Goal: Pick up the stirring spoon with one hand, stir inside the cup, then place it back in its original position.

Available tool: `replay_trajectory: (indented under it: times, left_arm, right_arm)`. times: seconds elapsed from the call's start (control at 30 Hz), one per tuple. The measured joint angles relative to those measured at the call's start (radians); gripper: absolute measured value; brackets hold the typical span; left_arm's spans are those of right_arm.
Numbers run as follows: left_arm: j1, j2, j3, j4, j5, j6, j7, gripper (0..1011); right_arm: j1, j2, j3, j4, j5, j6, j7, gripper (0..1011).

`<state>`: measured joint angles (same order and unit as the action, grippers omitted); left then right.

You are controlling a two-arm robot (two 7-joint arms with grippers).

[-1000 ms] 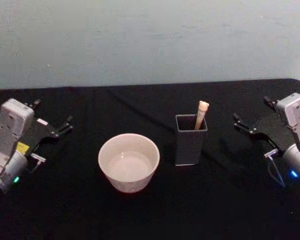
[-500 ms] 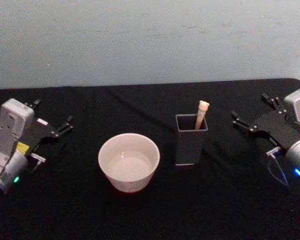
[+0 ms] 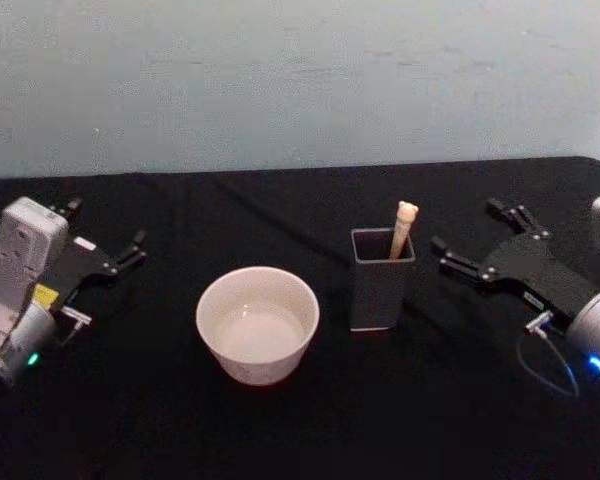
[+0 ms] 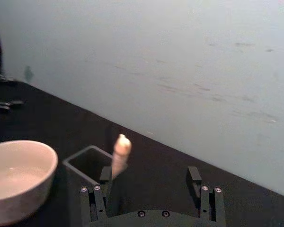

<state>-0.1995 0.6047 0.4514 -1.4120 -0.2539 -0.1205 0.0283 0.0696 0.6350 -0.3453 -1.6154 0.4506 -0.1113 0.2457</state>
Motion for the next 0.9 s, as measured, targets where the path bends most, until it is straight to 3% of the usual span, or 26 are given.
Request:
replay_trajectory:
  times: [0.27,0.6,0.9]
  left_arm:
    - [0.000,0.000,0.000,0.000,0.000,0.000,0.000,1001]
    - [0.000,0.000,0.000,0.000,0.000,0.000,0.000,1001]
    - [0.000,0.000,0.000,0.000,0.000,0.000,0.000,1001]
  right_arm:
    - [0.043,-0.056,-0.016,0.030,0.029,0.021,0.072,1000]
    - [0.102,-0.130,-0.015,0.100,0.046,0.049,0.107,1000]
    - [0.133,-0.166,-0.015,0.148,0.040,0.079,0.127,1000]
